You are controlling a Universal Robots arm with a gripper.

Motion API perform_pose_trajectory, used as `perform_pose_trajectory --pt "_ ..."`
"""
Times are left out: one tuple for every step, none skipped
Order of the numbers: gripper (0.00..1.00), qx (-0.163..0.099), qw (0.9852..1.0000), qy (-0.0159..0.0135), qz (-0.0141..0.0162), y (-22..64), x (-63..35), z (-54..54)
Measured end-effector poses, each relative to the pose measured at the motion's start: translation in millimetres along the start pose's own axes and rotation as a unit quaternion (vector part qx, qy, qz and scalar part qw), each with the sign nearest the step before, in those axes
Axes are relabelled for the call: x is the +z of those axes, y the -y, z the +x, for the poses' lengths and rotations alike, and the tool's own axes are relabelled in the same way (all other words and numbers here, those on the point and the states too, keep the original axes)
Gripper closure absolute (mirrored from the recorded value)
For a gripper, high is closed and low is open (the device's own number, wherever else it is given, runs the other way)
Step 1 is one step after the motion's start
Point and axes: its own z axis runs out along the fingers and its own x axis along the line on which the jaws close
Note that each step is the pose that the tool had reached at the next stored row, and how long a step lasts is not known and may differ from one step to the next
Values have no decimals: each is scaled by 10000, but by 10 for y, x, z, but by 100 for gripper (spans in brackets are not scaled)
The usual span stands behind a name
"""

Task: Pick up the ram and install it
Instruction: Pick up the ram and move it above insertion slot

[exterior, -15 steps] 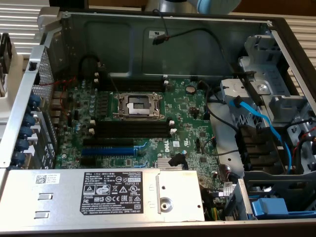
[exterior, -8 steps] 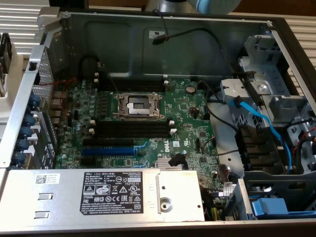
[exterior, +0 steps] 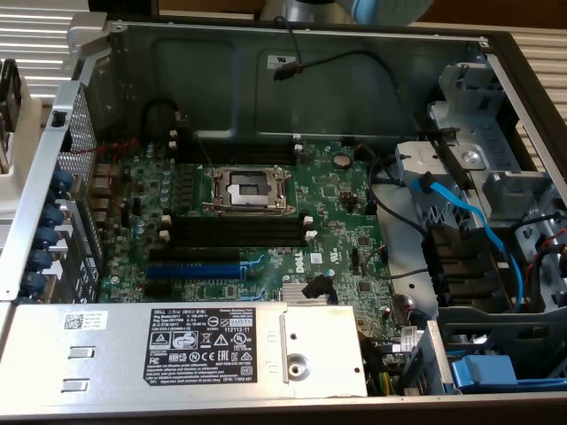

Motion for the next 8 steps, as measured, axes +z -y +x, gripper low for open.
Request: perform_pose_trajectory --pt "88 0 10000 0 0 -1 -45 8" --pt "88 1 10000 0 1 -2 -91 16" --pt "88 2 10000 0 0 -3 -136 24" --pt "88 2 10000 0 1 -5 -183 34" --pt "88 2 10000 0 1 -6 -224 44" --pt "88 2 10000 0 0 -8 -272 56" --pt "88 2 10000 0 1 -9 -317 67" --pt "88 2 10000 0 0 -11 -362 81"
